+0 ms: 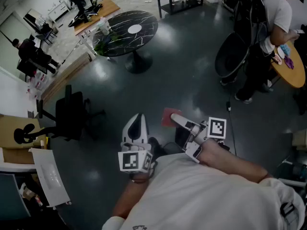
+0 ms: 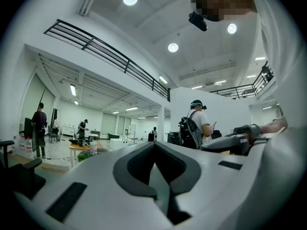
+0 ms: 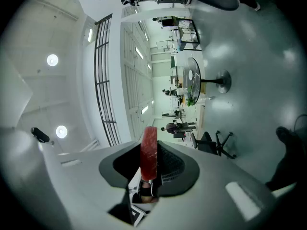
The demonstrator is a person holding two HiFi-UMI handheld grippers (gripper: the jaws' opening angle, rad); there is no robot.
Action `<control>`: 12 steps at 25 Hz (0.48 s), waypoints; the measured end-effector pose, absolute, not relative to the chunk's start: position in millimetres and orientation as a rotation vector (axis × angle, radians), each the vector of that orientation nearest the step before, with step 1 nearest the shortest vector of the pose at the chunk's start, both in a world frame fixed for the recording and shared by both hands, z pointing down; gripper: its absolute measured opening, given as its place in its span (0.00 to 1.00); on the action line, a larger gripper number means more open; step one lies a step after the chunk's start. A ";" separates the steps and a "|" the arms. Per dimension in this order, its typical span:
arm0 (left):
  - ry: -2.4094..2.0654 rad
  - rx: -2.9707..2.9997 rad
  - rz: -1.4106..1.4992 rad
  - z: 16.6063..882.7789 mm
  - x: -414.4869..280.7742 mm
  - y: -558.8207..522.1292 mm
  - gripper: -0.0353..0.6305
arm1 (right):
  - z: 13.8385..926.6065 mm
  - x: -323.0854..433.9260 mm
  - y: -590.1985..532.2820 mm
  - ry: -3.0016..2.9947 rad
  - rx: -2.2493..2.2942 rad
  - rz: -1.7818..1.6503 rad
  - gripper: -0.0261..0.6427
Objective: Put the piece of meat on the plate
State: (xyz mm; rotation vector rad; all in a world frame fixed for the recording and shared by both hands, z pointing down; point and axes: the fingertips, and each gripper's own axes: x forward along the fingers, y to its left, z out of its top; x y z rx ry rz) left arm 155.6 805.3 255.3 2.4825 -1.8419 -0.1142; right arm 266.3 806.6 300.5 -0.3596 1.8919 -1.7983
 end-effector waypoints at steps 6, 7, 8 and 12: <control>-1.836 2.490 -0.115 253.5 150.4 798.0 0.06 | 299.8 262.8 801.0 1.885 -0.377 -1.798 0.17; -1.832 2.489 -0.113 254.5 147.8 794.9 0.06 | 300.5 260.2 798.3 1.882 -0.381 -1.799 0.17; -1.828 2.490 -0.112 255.4 144.4 791.1 0.06 | 301.2 256.9 795.0 1.879 -0.384 -1.798 0.17; -1.808 2.499 -0.098 258.4 128.0 773.3 0.06 | 303.7 241.1 780.0 1.899 -0.402 -1.789 0.17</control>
